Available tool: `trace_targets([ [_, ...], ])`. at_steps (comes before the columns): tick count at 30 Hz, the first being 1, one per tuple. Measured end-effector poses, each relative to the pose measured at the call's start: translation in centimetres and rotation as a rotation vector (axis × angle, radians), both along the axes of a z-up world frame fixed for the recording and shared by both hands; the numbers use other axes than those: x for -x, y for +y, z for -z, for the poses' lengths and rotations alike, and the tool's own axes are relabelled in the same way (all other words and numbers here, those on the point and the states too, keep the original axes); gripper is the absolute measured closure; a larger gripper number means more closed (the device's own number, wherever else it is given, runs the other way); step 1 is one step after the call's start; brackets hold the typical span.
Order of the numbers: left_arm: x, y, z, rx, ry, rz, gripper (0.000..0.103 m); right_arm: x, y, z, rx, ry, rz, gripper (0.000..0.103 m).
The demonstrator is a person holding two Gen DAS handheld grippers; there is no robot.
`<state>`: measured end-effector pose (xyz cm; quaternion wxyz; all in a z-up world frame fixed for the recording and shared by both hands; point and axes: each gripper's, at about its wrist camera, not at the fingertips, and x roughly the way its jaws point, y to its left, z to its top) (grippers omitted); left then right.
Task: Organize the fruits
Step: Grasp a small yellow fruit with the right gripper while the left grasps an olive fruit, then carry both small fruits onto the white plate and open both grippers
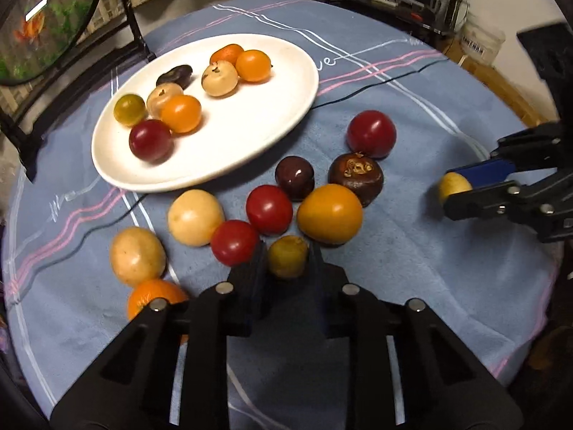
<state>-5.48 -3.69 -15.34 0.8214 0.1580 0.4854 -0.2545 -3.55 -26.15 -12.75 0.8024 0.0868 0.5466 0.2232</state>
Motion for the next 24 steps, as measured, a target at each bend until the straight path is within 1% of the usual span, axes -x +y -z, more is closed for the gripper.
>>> trace_targets([
  [3, 0.1, 0.9, -0.3, 0.038, 0.006, -0.019, 0.079, -0.1, -0.1, -0.1, -0.009, -0.004, 0.007, 0.075],
  [5, -0.1, 0.8, 0.0, 0.040, 0.001, -0.027, 0.079, -0.3, -0.1, 0.0, -0.013, -0.001, 0.006, 0.075],
  [6, -0.1, 0.5, 0.1, 0.029, -0.004, -0.017, 0.078, -0.3, 0.0, 0.0, -0.009, 0.000, 0.005, 0.075],
  [10, -0.1, -1.3, 0.6, -0.060, -0.040, 0.002, 0.075, -0.3, 0.3, 0.1, -0.012, 0.002, -0.002, 0.075],
  [14, -1.1, -0.3, 0.4, 0.006, 0.020, -0.054, 0.077, -0.4, 0.3, -0.2, -0.017, -0.005, -0.001, 0.075],
  [16, -1.0, 0.1, 0.1, 0.016, 0.027, -0.060, 0.077, -0.5, 0.1, -0.4, -0.019, -0.008, 0.000, 0.075],
  [19, -0.8, 1.2, -1.0, 0.076, 0.047, -0.086, 0.077, -0.6, 0.0, -0.4, -0.020, -0.008, -0.003, 0.075],
  [22, -0.9, 2.5, -2.3, 0.140, 0.066, -0.137, 0.077, -0.8, 0.5, -0.3, -0.014, 0.000, -0.025, 0.075],
  [24, -1.6, 3.0, -3.1, 0.163, 0.066, -0.172, 0.077, -1.3, 1.2, -0.6, -0.005, -0.007, -0.051, 0.075],
])
